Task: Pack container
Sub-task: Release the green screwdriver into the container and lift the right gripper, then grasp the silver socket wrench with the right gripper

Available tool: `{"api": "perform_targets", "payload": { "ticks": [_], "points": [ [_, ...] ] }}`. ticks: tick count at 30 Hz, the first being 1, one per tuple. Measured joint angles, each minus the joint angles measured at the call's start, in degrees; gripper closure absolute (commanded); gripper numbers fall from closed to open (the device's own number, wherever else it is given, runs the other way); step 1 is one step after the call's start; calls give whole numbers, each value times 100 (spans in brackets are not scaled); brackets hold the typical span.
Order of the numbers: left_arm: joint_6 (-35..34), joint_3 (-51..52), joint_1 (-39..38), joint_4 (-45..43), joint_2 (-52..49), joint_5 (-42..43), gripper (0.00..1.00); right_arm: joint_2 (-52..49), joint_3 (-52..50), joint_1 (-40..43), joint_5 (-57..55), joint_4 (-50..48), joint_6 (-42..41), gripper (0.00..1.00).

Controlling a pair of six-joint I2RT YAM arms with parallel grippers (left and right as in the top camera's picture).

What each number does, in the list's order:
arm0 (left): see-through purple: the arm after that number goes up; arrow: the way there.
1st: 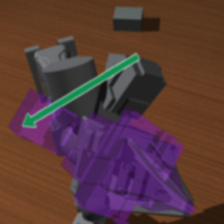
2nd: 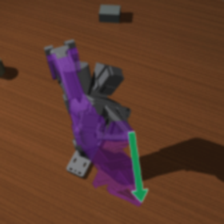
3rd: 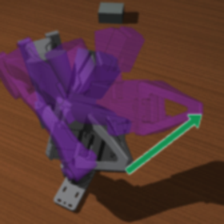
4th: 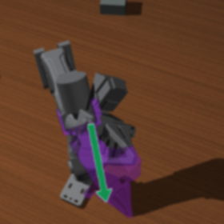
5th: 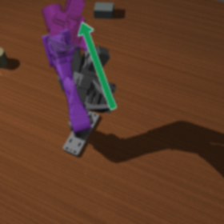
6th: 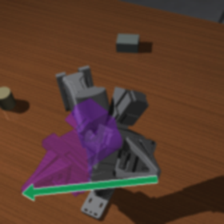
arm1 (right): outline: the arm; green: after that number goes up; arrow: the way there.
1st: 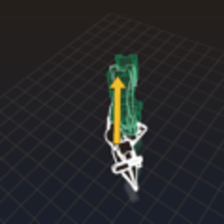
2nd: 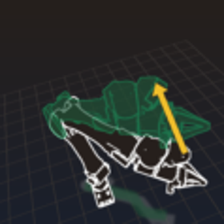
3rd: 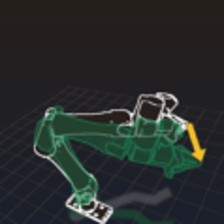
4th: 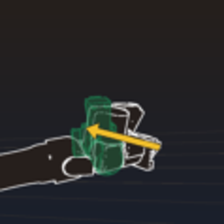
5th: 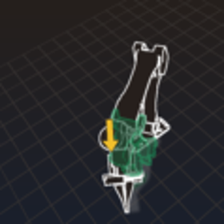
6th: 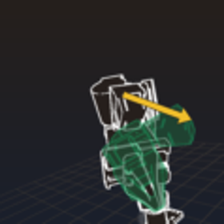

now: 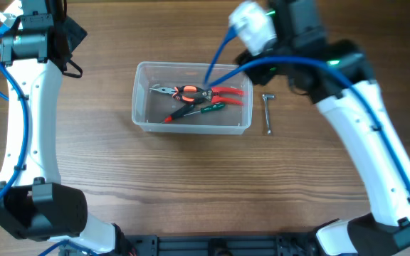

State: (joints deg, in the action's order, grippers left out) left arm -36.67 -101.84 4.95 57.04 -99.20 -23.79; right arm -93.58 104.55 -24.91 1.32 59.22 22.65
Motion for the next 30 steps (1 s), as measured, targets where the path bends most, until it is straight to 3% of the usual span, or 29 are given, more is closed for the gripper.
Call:
{"api": "perform_targets", "payload": {
  "ticks": [5,14,30],
  "points": [
    [0,0,0,0,0,2,0,-173,-332,1213,254,343,-1690,38],
    [0,0,0,0,0,0,0,-1445,-1906,1742,409,179,-3364,47],
    [0,0,0,0,0,0,0,-2258,-2398,1681,470,-772,-3696,51]
  ]
}}
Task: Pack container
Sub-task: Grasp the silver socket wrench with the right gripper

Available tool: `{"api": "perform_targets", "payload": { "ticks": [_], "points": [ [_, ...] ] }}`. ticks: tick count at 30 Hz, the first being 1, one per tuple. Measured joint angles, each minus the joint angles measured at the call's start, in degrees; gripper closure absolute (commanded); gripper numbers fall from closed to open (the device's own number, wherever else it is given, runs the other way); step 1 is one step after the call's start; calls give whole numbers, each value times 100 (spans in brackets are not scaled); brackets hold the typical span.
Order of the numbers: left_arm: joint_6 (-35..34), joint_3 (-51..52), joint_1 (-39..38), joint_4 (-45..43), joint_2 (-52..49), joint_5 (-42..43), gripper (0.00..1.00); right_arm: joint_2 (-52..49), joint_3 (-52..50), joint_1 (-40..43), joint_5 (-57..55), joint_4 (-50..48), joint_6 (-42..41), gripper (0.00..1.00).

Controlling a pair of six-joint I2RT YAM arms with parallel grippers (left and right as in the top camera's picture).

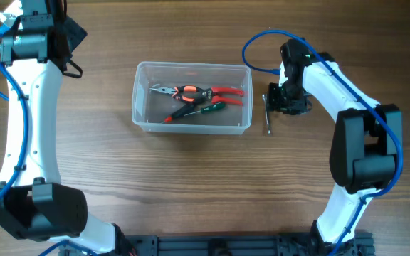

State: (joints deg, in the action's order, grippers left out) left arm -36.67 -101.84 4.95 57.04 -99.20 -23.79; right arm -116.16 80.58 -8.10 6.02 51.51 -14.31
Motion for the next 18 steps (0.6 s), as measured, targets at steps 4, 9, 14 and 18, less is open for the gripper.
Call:
{"api": "perform_targets", "payload": {
  "ticks": [4,9,14,18],
  "points": [
    [0,0,0,0,0,0,0,0,0,0,0,-50,4,52],
    [0,0,0,0,0,0,0,0,0,-2,-2,-85,94,56],
    [0,0,0,0,0,0,0,0,-26,-98,0,-234,284,55],
    [0,0,0,0,0,0,0,0,-61,-186,-2,-275,337,55]
  ]
}}
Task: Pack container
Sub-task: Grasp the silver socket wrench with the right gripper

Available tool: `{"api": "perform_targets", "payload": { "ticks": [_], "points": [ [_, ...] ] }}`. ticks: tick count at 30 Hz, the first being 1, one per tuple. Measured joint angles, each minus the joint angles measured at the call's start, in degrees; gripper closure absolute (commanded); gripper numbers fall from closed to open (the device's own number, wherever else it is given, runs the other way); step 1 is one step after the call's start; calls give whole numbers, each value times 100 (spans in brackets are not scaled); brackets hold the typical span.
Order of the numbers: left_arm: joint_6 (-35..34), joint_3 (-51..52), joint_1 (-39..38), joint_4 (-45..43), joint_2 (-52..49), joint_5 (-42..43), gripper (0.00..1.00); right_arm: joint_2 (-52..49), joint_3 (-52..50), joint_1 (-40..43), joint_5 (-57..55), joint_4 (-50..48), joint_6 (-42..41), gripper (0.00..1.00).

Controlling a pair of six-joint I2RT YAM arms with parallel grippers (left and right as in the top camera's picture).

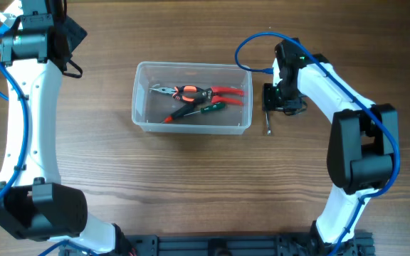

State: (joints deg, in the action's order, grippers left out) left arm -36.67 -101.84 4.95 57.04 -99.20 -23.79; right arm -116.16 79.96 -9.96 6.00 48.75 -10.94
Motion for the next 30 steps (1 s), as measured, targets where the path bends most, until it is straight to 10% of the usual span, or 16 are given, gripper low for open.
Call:
{"api": "perform_targets", "payload": {
  "ticks": [30],
  "points": [
    [0,0,0,0,0,0,0,-33,-319,-9,0,-376,48,96]
  ]
}}
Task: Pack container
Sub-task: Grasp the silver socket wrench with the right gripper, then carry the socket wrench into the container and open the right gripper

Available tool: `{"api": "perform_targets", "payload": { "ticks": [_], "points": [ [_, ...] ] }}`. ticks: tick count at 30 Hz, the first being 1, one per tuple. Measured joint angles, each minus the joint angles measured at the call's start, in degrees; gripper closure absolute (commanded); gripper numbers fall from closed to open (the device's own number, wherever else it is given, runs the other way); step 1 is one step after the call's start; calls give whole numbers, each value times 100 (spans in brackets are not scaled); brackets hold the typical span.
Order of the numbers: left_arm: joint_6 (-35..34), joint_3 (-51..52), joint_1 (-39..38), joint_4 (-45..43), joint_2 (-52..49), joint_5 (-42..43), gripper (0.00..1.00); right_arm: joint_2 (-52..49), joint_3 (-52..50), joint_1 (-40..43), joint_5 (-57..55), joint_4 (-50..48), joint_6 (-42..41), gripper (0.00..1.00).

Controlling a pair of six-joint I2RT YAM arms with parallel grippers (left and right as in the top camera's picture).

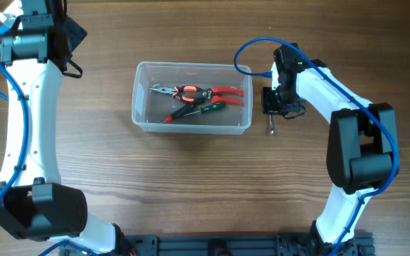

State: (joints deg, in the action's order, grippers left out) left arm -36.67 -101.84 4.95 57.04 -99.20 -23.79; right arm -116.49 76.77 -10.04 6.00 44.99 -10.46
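Observation:
A clear plastic container [142,96] stands mid-table. Inside lie red-handled pliers [203,92] and a green and red screwdriver [196,111]. Just right of the container a small metal L-shaped wrench [270,126] lies on the wood, with only its lower shaft showing. My right gripper [269,101] is down over the wrench's upper end, and the fingers are seen from above, so their gap is hidden. My left gripper [68,34] is held up at the far left back, away from everything, and its fingers cannot be made out.
The wooden table [191,185] extends around the container. Blue cables [251,51] loop off the right arm above the container's right end. The left arm [27,107] runs down the left side.
My right gripper has shifted slightly right over the wrench's top end. The visible part of the wrench lies almost where it was. The left arm has not moved.
First my right arm was high over the container's right end, with the whole wrench visible on the table. Then the gripper was low just right of the wrench. Then it covered the wrench's upper end, and it still does.

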Motion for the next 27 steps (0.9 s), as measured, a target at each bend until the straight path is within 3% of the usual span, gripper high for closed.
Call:
{"api": "perform_targets", "payload": {
  "ticks": [10,19,27],
  "points": [
    [0,0,0,0,0,0,0,-11,175,20,-140,411,160,96],
    [0,0,0,0,0,0,0,540,2181,-13,-101,1591,476,96],
    [0,0,0,0,0,0,0,1939,2990,-1268,387,1241,1617,96]
  ]
}}
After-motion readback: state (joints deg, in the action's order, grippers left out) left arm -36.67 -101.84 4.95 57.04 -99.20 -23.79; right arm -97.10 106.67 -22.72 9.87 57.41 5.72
